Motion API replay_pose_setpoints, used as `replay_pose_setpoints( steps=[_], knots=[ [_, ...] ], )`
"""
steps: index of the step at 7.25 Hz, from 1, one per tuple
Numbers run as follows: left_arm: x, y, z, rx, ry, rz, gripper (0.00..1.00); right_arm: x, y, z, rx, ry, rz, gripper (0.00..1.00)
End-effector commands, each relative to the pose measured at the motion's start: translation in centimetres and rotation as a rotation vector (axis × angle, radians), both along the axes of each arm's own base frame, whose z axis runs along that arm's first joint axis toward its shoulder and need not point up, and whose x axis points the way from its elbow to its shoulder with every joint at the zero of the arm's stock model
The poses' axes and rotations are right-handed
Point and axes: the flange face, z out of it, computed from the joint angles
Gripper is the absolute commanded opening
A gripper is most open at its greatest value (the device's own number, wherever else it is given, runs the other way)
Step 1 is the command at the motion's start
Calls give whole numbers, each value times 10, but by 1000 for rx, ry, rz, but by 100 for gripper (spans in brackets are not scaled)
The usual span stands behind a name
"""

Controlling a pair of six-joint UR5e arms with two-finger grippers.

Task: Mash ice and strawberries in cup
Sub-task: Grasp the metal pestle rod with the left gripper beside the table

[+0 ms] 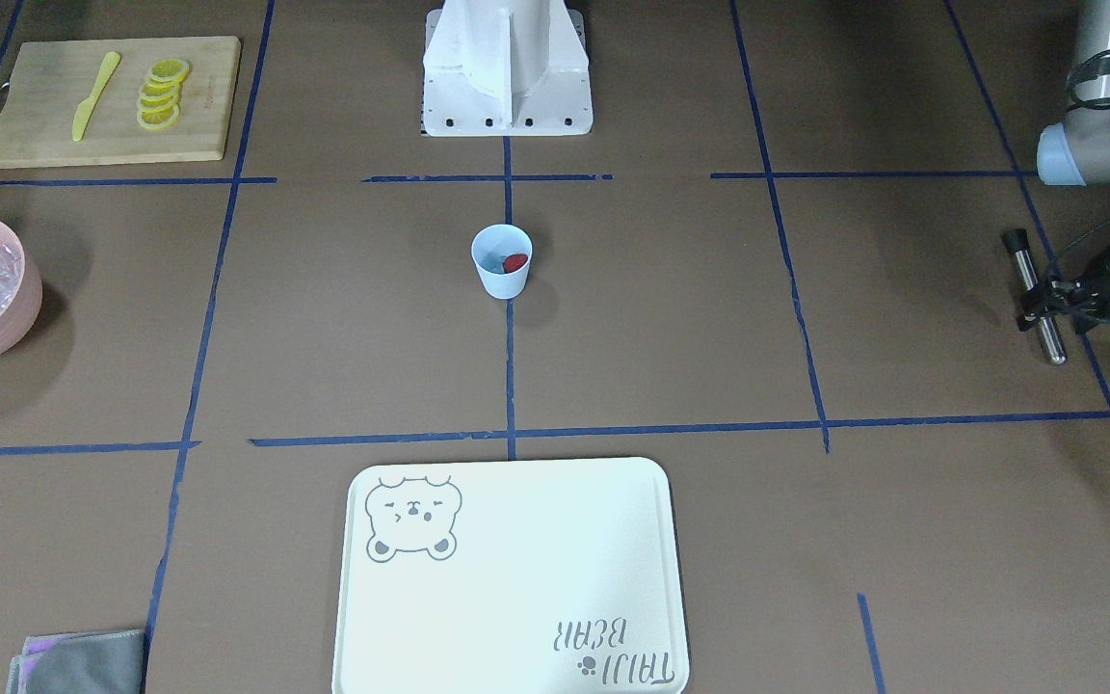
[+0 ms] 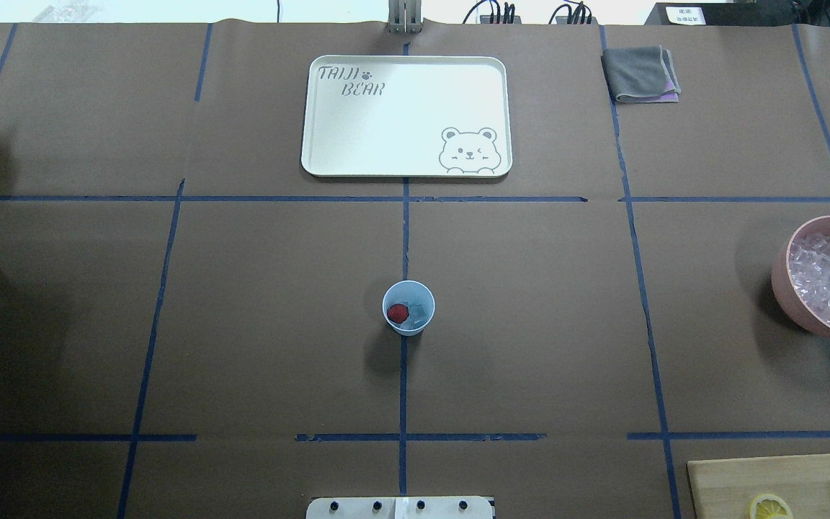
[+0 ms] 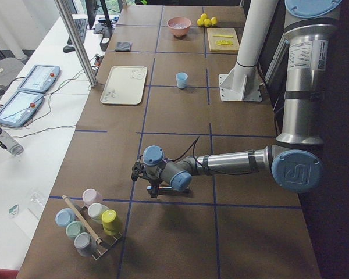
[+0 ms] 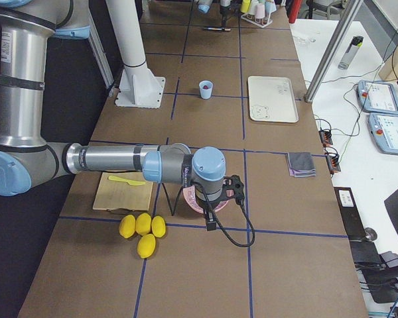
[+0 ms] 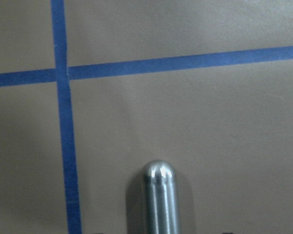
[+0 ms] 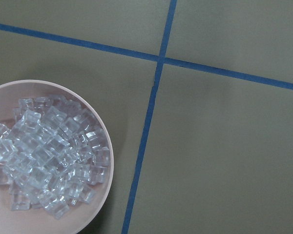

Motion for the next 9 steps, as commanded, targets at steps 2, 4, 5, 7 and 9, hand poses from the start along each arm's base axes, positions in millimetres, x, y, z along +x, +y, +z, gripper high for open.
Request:
replay_pose_setpoints(
  steps=[2, 4, 5, 7, 9],
  knots=[
    [2, 1, 1, 2, -2, 8, 13, 0, 0, 0, 0, 0, -1, 99],
    [2, 1, 0, 9, -3, 10, 3, 0, 0, 0, 1, 0, 0, 99],
    [2, 0, -2, 14, -1, 11, 1, 0, 0, 0, 1, 0, 0, 99],
    [2, -11, -63, 118, 49, 3, 0, -1, 0, -1, 2, 0, -1, 99],
    [6, -28, -169, 315, 125, -9, 0, 0, -1, -3, 4, 0, 1, 99]
  ],
)
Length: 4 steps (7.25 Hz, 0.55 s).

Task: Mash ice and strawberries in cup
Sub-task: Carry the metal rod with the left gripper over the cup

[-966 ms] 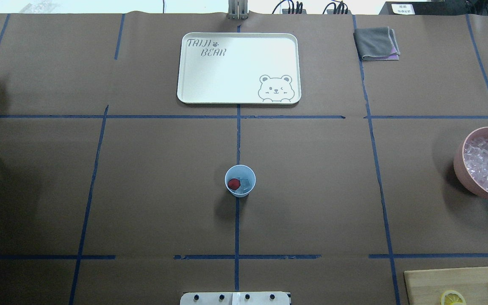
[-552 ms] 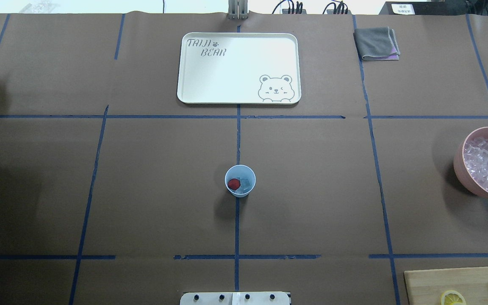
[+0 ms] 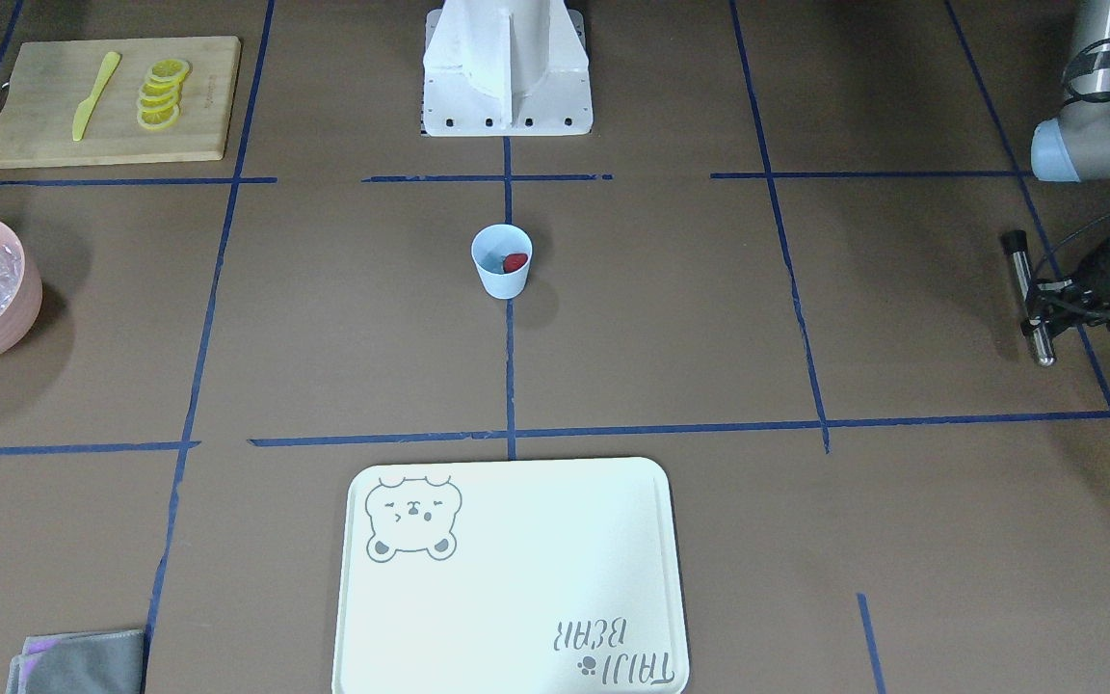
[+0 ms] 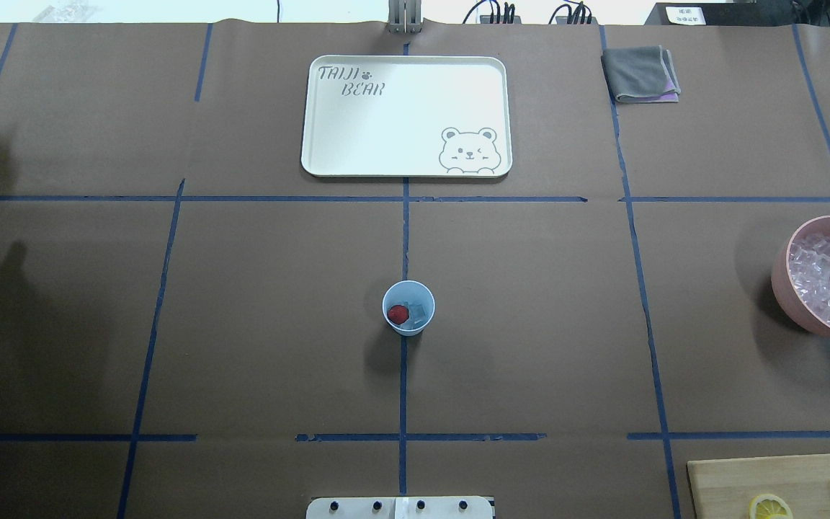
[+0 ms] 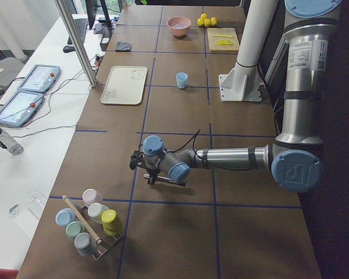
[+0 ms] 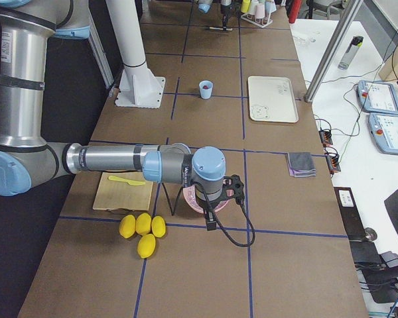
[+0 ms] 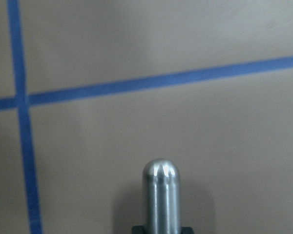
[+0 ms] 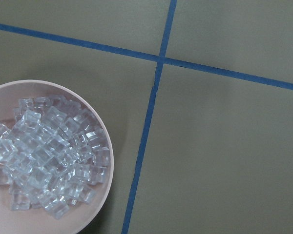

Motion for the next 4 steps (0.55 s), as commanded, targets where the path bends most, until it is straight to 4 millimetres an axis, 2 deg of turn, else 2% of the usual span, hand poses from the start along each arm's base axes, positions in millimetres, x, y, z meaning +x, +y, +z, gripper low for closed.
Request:
replay_pose_setpoints(
  steps=[1, 2, 3, 4],
  knots=[
    [14, -32, -116, 261, 90, 16, 0, 0, -1, -1, 3, 0, 0, 99],
    [27, -56, -170, 430, 126, 52, 1, 0, -1, -1, 2, 0, 1, 99],
    [37, -67, -211, 506, 164, 58, 0, 0, -1, -2, 3, 0, 1, 99],
    [49, -67, -245, 577, 210, 68, 0, 0, -1, -2, 4, 0, 1, 99]
  ],
)
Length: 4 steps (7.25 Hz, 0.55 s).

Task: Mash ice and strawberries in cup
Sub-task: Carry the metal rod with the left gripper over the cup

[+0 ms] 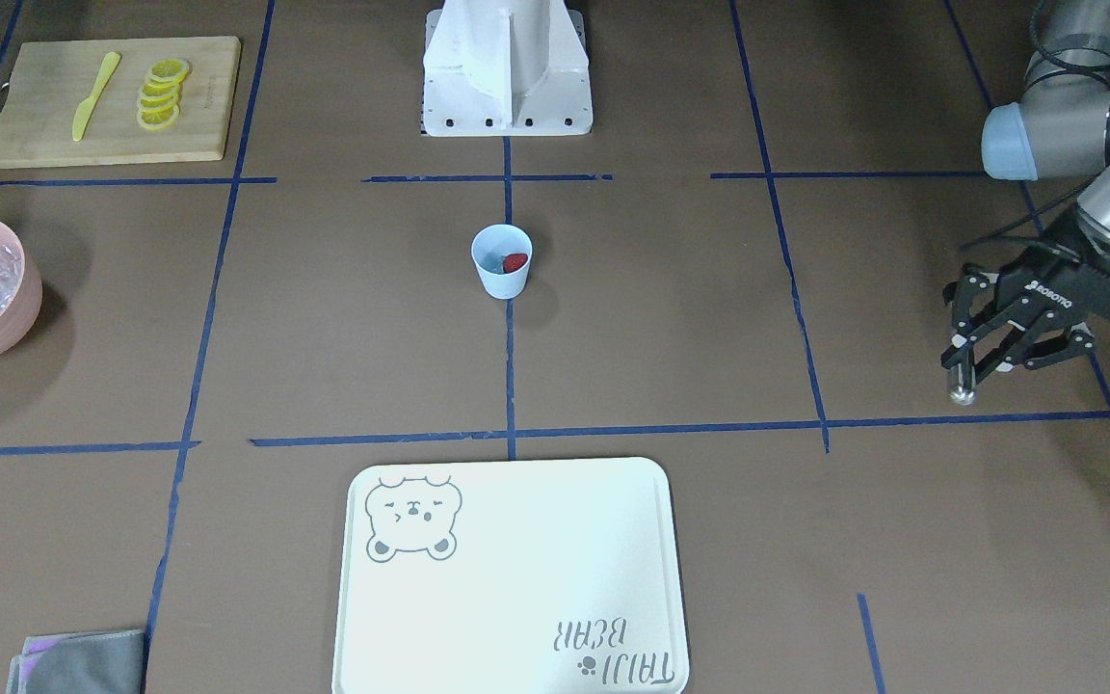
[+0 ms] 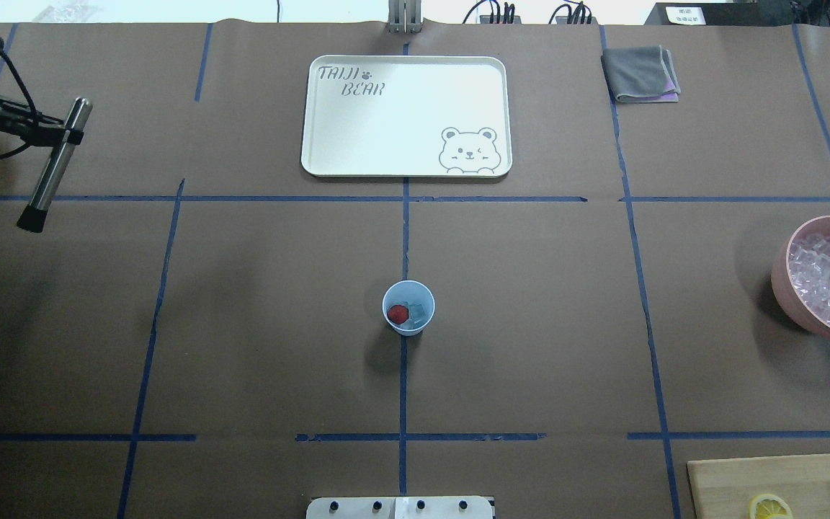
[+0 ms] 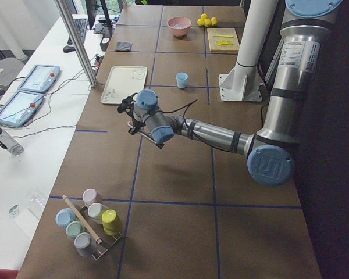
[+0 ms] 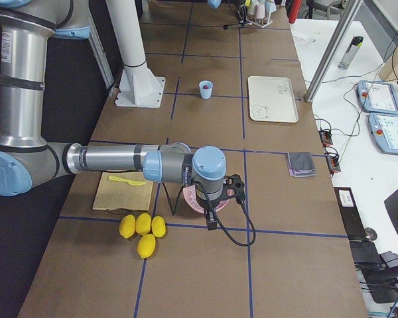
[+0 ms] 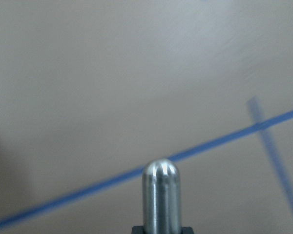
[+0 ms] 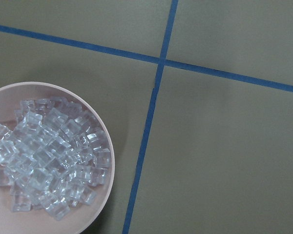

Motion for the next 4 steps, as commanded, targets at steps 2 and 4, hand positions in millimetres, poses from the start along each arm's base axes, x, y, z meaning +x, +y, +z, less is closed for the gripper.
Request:
replay_pose_setpoints(
  steps=[2, 4],
  knots=[
    [67, 11, -107, 338, 199, 58, 0, 0, 0, 0, -1, 0, 0, 99],
    [103, 22, -165, 465, 281, 87, 0, 0, 0, 1, -2, 0, 0, 99]
  ],
)
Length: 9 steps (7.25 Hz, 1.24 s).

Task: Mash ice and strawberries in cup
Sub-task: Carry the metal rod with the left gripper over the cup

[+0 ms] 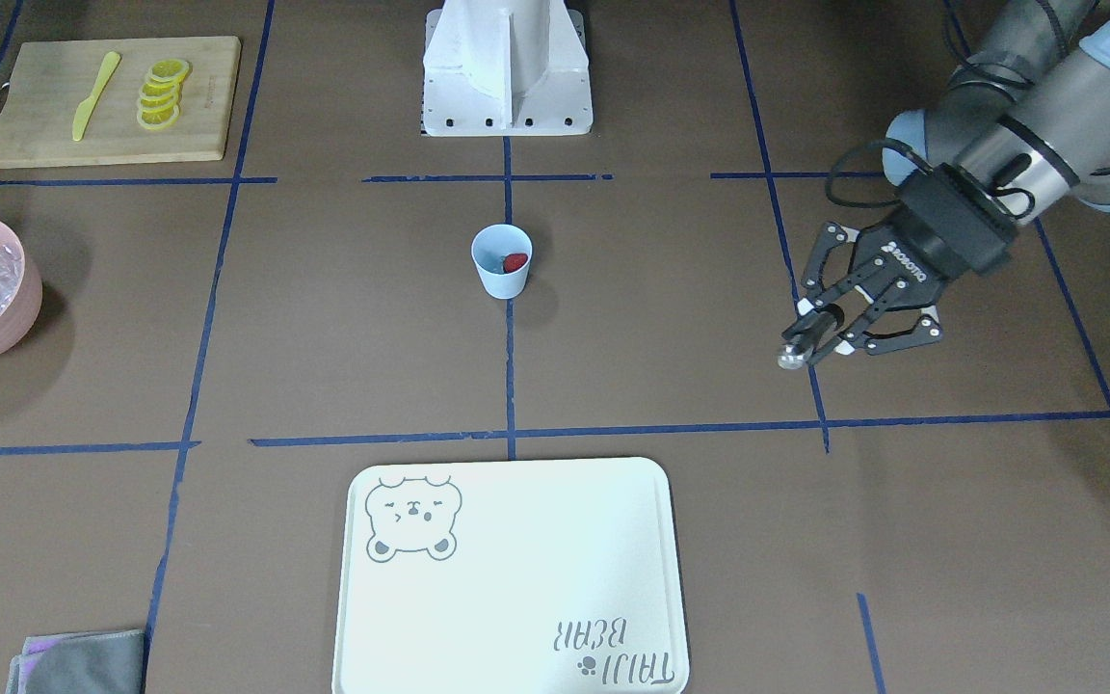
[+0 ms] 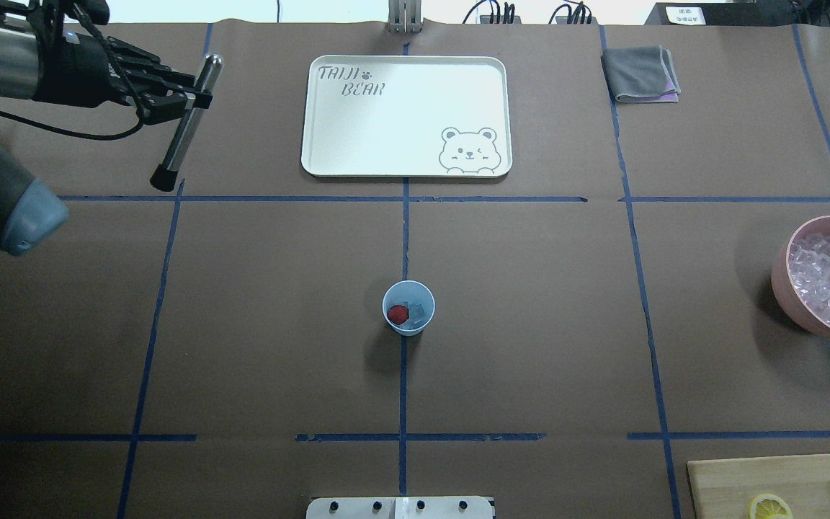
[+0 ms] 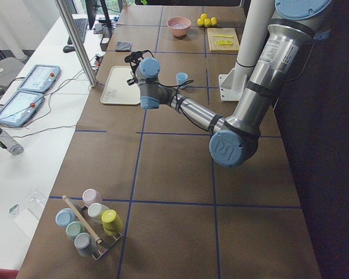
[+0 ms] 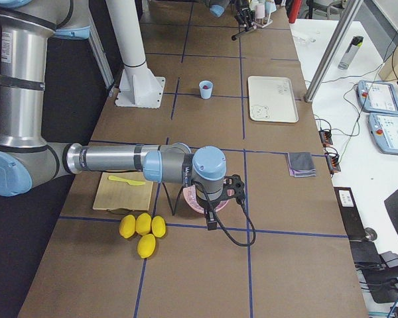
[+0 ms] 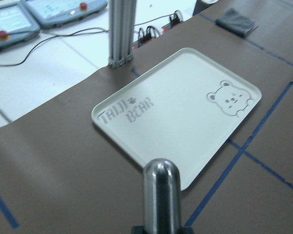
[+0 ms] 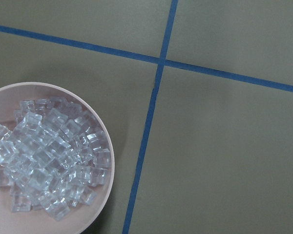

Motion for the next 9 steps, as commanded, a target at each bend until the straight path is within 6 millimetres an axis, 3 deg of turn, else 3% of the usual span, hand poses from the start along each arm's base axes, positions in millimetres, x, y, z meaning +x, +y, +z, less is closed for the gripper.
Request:
replay_pose_setpoints(
  steps=[1, 4, 7, 9],
  knots=[
    [37, 21, -55, 159, 117, 8, 0, 0, 0, 0, -1, 0, 0, 99],
    [123, 100, -81, 379, 314, -39, 0, 0, 0, 0, -1, 0, 0, 99],
    [137, 151, -87, 469, 550, -97, 0, 0, 1, 1, -1, 0, -1, 99],
    [158, 160, -72, 457, 584, -110, 0, 0, 3, 3, -6, 0, -1, 99]
  ],
)
